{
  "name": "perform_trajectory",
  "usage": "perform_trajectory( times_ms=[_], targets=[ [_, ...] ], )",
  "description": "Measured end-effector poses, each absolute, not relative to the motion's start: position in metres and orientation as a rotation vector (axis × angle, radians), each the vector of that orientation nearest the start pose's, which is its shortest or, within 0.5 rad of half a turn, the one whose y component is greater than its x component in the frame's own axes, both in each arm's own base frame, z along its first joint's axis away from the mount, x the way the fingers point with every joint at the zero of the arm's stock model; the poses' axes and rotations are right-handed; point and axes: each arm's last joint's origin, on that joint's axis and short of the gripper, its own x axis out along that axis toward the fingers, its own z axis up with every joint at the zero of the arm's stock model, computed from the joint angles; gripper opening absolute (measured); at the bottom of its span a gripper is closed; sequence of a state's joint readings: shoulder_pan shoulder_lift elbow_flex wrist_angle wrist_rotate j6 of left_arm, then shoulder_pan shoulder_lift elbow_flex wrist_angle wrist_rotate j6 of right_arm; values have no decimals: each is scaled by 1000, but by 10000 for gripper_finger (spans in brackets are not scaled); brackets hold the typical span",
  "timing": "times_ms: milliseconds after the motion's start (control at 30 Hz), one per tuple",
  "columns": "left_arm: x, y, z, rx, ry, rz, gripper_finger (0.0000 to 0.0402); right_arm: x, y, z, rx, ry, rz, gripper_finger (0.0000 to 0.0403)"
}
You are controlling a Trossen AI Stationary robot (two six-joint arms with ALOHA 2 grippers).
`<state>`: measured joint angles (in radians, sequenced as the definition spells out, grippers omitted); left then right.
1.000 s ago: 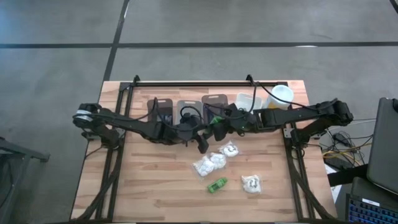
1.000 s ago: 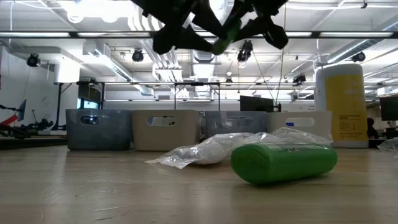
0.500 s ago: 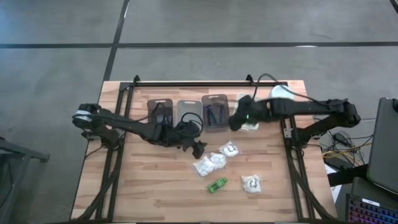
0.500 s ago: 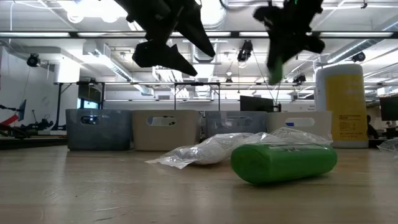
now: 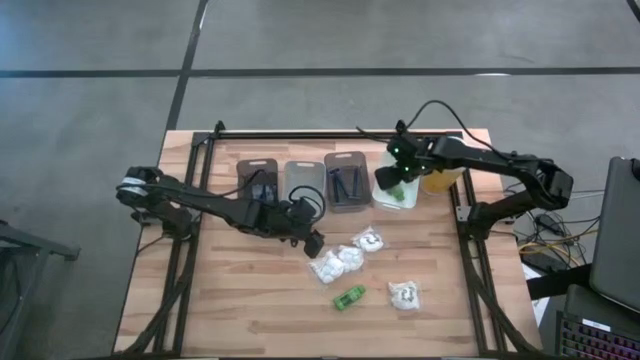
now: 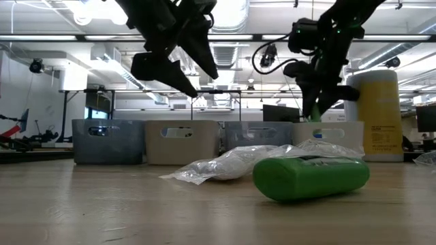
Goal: Pick & Place Travel size toiletries
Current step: Put the green shampoo into the white bin
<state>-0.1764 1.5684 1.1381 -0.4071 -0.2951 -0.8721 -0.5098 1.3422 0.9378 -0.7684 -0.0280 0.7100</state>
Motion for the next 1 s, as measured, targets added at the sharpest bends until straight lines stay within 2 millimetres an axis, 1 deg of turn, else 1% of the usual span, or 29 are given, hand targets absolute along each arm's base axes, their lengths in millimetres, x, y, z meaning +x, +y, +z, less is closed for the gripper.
perform_trajectory(
  times_ms=[200, 300, 400, 533, 633, 733, 800, 900, 1000],
  targets=[
    [328, -43, 249, -659, 717, 445, 287, 217, -120, 228, 912, 932, -827, 186],
    [329, -40, 248, -644, 726, 433, 287, 216, -121, 228, 900, 929, -843, 210],
    [329, -39, 248, -595, 740, 405, 287, 219, -119, 235, 876, 908, -829, 230],
    [329, -43, 248, -479, 777, 311, 287, 225, -106, 254, 806, 857, -782, 252],
    [327, -50, 247, -411, 810, 213, 287, 227, -89, 269, 771, 839, -716, 263],
    [326, -62, 246, -414, 825, 105, 287, 227, -64, 280, 757, 845, -644, 268],
    [327, -72, 247, -421, 807, 48, 287, 225, -44, 284, 754, 853, -602, 271],
    [329, -91, 250, -413, 760, -14, 287, 221, -13, 287, 735, 851, -586, 275],
    [332, -108, 252, -400, 712, -13, 287, 218, 14, 289, 712, 827, -563, 280]
  ],
)
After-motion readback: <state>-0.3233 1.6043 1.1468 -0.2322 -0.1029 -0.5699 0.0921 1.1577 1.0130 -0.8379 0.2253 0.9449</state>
